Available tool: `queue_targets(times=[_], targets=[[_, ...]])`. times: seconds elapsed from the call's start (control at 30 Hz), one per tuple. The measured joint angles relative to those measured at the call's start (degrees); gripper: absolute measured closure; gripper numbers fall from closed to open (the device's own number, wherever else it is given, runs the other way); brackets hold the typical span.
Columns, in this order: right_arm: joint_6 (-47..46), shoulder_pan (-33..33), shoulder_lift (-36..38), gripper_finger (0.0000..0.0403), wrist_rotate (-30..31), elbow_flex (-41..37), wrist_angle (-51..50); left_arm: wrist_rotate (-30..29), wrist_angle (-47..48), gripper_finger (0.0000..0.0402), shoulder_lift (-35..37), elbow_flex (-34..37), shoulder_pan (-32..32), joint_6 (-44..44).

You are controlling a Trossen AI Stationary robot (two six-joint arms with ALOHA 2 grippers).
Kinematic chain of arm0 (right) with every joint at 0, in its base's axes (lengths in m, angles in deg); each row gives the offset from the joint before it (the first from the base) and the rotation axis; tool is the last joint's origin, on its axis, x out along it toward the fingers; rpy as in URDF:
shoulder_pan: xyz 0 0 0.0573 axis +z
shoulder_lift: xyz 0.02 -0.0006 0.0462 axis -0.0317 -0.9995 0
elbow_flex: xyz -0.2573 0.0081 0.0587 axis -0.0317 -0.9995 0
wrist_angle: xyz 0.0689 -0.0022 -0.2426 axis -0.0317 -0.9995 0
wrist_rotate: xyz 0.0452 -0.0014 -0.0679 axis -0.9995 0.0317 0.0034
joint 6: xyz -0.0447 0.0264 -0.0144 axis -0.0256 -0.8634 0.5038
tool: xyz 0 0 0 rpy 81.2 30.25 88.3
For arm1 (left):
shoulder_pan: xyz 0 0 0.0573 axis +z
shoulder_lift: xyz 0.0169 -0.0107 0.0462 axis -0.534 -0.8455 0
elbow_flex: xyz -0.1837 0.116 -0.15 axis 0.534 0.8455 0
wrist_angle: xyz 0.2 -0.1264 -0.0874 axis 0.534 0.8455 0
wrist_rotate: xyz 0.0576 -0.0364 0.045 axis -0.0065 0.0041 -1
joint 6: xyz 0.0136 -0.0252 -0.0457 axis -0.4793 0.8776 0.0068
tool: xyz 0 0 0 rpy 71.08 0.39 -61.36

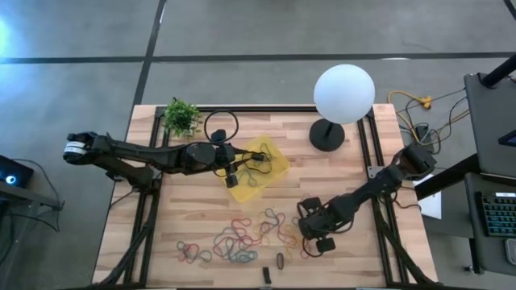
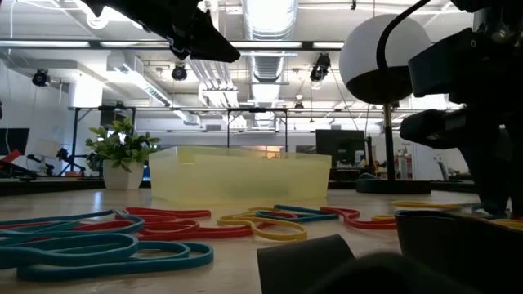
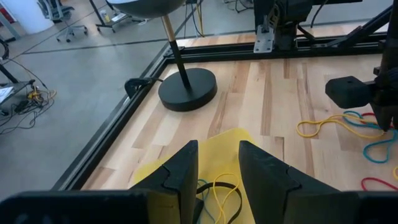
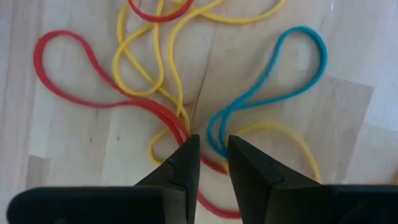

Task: Pick and place rubber bands into bin
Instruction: Put the blue rubber band into the yellow bin

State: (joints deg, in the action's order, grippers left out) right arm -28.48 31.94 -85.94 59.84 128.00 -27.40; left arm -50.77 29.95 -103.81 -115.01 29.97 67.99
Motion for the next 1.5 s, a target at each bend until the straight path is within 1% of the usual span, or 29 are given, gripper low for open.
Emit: queue_targets(times=[0.3,0.37,0.47,0.5,0.73,0.93,1.07,1.2,1.33,1.5], targets=[[-0.2,0.0,-0.7,0.0334,0.1,-0.1,0.9,0.0,-0.1,0.0301,0.0,0.0,0.0,0.0],[-0.5,0.0,-0.7,0.0347,0.0,-0.1,0.7,0.0,-0.2,0.0301,0.0,0.0,0.0,0.0],[-0.6,0.0,-0.2,0.0382,0.0,-0.1,0.6,0.0,-0.3,0.0301,0.0,0.0,0.0,0.0],[-0.9,0.0,0.1,0.0388,0.0,-0.1,0.5,0.0,-0.3,0.0301,0.0,0.0,0.0,0.0],[-3.4,0.0,4.7,0.0395,-0.1,-0.1,-0.5,0.0,-0.3,0.0301,0.0,0.0,0.0,0.0],[-4.4,0.0,11.8,0.0395,0.3,0.1,-2.1,0.0,-0.3,0.0301,0.0,0.0,0.0,0.0],[-6.7,0.0,17.9,0.0395,3.3,0.1,-2.0,0.0,-0.3,0.0301,0.0,0.0,0.1,0.0],[-8.9,0.0,24.5,0.0395,8.5,0.2,-2.0,0.0,-0.4,0.0301,0.0,0.0,0.1,0.0],[-9.3,0.0,30.1,0.0395,15.3,0.2,-1.4,0.0,-0.5,0.0301,0.0,0.0,0.1,0.0],[-7.5,-1.2,33.4,0.0395,27.2,0.6,-1.4,0.0,-1.3,0.0301,0.0,0.0,0.0,0.0]])
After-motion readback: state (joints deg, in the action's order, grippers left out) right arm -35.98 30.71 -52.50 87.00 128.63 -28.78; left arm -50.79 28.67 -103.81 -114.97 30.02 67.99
